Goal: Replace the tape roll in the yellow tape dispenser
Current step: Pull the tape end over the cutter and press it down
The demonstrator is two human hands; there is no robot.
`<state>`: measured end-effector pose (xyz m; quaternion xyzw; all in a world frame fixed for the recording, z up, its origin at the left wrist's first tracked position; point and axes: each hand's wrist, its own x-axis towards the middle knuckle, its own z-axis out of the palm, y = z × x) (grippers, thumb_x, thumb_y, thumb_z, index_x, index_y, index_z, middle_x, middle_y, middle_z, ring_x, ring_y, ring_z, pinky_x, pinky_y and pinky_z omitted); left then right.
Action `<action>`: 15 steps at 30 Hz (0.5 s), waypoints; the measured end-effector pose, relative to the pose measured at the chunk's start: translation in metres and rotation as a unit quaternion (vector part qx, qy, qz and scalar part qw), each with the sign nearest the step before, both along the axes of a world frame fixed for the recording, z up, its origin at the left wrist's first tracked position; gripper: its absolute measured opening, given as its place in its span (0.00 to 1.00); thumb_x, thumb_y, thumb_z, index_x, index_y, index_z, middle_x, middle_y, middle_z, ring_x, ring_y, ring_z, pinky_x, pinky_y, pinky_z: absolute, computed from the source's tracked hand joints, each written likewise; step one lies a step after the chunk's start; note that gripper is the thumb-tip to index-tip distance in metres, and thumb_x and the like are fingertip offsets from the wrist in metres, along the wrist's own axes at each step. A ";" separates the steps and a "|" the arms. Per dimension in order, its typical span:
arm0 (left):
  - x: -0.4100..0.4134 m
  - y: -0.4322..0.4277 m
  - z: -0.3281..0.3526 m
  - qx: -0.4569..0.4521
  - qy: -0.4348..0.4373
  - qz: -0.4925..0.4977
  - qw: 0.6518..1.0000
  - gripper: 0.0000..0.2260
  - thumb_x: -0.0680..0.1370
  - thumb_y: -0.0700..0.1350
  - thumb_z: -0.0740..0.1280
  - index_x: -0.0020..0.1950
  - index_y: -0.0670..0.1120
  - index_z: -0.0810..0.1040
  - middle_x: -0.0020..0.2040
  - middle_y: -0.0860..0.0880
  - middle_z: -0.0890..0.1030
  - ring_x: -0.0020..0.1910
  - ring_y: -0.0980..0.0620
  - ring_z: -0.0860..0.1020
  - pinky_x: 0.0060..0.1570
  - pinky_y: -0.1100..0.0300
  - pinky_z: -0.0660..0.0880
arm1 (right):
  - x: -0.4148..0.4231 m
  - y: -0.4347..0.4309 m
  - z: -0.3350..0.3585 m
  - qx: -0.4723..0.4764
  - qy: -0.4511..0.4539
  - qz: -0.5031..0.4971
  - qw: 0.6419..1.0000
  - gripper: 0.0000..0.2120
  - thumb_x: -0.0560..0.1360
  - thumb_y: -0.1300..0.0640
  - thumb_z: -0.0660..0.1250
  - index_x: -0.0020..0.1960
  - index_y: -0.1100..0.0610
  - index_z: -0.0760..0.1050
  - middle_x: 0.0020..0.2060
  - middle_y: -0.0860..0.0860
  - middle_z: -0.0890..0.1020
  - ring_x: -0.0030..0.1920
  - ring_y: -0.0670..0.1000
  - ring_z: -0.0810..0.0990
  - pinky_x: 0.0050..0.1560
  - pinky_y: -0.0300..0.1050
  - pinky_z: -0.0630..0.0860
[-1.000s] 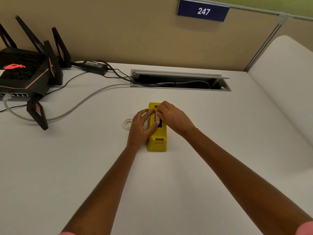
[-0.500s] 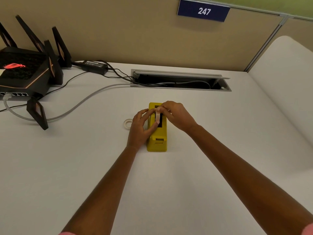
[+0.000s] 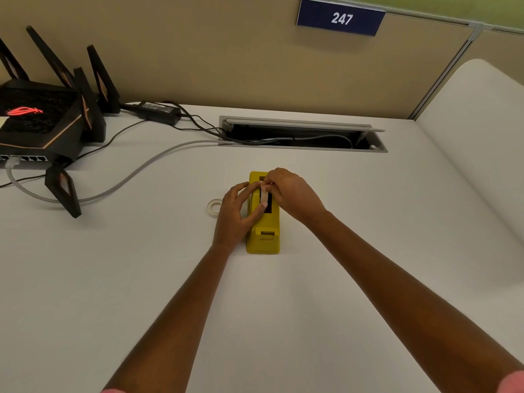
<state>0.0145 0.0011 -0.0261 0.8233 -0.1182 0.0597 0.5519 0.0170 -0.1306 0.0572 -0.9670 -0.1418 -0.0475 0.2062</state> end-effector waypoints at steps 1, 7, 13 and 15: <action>0.000 0.000 0.000 0.001 0.001 0.001 1.000 0.25 0.71 0.55 0.62 0.67 0.50 0.67 0.67 0.44 0.70 0.66 0.46 0.68 0.63 0.49 0.68 | 0.000 0.001 0.000 -0.003 0.002 -0.004 1.000 0.11 0.78 0.59 0.58 0.54 0.65 0.72 0.53 0.63 0.78 0.51 0.59 0.76 0.51 0.47 0.73; -0.004 0.001 0.003 0.013 0.000 -0.012 1.000 0.37 0.67 0.72 0.54 0.68 0.50 0.65 0.69 0.44 0.69 0.68 0.46 0.66 0.65 0.49 0.65 | -0.004 0.002 -0.005 -0.025 -0.035 -0.004 0.999 0.11 0.78 0.59 0.57 0.54 0.64 0.72 0.54 0.62 0.77 0.51 0.59 0.76 0.49 0.49 0.74; -0.017 0.003 0.005 -0.036 -0.008 0.014 0.999 0.24 0.76 0.54 0.53 0.69 0.45 0.63 0.69 0.43 0.69 0.69 0.47 0.67 0.68 0.44 0.66 | -0.012 0.002 -0.008 -0.045 -0.069 0.012 0.997 0.09 0.77 0.60 0.59 0.52 0.65 0.73 0.53 0.62 0.77 0.47 0.59 0.77 0.45 0.48 0.75; -0.026 0.008 0.002 -0.043 -0.012 0.007 0.999 0.23 0.76 0.56 0.53 0.69 0.49 0.62 0.70 0.45 0.68 0.70 0.49 0.65 0.69 0.47 0.65 | -0.014 0.002 -0.009 -0.049 -0.066 0.014 0.997 0.09 0.76 0.60 0.60 0.53 0.64 0.73 0.53 0.61 0.77 0.47 0.59 0.78 0.46 0.49 0.76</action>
